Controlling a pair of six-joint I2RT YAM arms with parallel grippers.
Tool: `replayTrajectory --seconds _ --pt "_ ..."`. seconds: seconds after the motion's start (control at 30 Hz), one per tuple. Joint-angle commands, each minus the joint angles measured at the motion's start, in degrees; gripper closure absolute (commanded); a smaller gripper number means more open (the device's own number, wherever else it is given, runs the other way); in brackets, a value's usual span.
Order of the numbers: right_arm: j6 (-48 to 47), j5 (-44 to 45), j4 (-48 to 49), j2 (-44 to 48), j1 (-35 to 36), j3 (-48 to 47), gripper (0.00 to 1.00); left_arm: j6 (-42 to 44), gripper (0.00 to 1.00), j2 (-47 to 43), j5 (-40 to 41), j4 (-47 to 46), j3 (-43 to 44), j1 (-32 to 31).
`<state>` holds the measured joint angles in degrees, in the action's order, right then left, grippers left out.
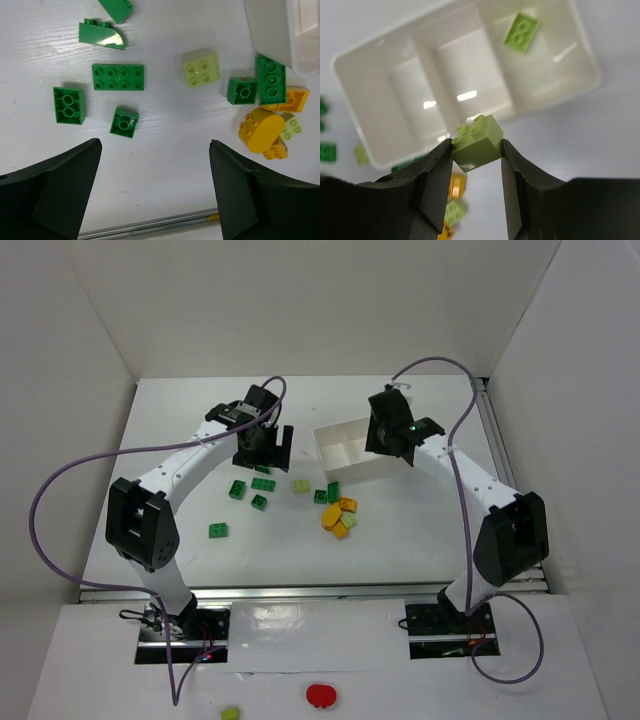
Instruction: Sort the legos into containers by color
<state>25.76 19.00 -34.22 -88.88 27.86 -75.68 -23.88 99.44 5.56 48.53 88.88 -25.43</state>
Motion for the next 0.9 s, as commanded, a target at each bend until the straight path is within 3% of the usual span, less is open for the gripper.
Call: replayTrajectory --seconds 0.0,0.2,0.37,0.43,0.47,0.5,0.57,0.67,0.73,0.8,0.87 --pt "-1.7 0.2 5.0 -5.9 -4.3 -4.6 0.60 0.9 0.02 1.0 -5.9 0.2 0.9 -0.5" --pt "0.2 1.1 9.5 -12.5 -9.8 -9.5 0.59 -0.9 0.02 3.0 -10.3 -1.3 0.3 -1.6" --pt "2.5 7.0 11.0 -14.7 -10.3 -10.7 0.45 -0.9 0.03 3.6 -10.3 -1.9 -0.3 -1.6" --pt "2.5 7.8 11.0 -14.1 -10.3 -10.7 0.29 -0.4 0.03 3.6 -10.3 -1.9 -0.9 -1.6" --pt "2.5 8.4 11.0 -14.1 -10.3 -10.7 0.11 -0.4 0.03 3.6 -9.8 -1.9 -1.5 -1.6" --pt "2.5 8.4 11.0 -12.5 -10.3 -9.8 0.07 -0.4 0.03 3.0 -9.8 -1.9 -1.5 -1.6" --pt "2.5 8.4 10.5 -10.4 -10.3 -7.8 0.07 -0.4 0.03 3.0 -9.3 -1.9 -1.5 -1.6" --pt "-0.4 8.9 12.6 -2.5 -6.2 -0.6 0.21 0.1 0.03 3.0 -7.7 -1.9 -1.5 -1.6" --pt "-2.9 4.8 13.2 3.7 -2.1 3.5 0.26 -0.5 0.03 2.5 -5.8 -1.3 -0.9 -1.6" --pt "-4.4 -0.2 12.5 6.9 2.5 9.4 0.26 -1.1 0.03 1.9 -5.1 -1.3 -0.4 -1.6" --pt "-4.9 -3.3 10.9 10.0 5.9 14.5 0.19 -1.7 0.03 1.9 -5.1 -1.3 0.1 -0.3"
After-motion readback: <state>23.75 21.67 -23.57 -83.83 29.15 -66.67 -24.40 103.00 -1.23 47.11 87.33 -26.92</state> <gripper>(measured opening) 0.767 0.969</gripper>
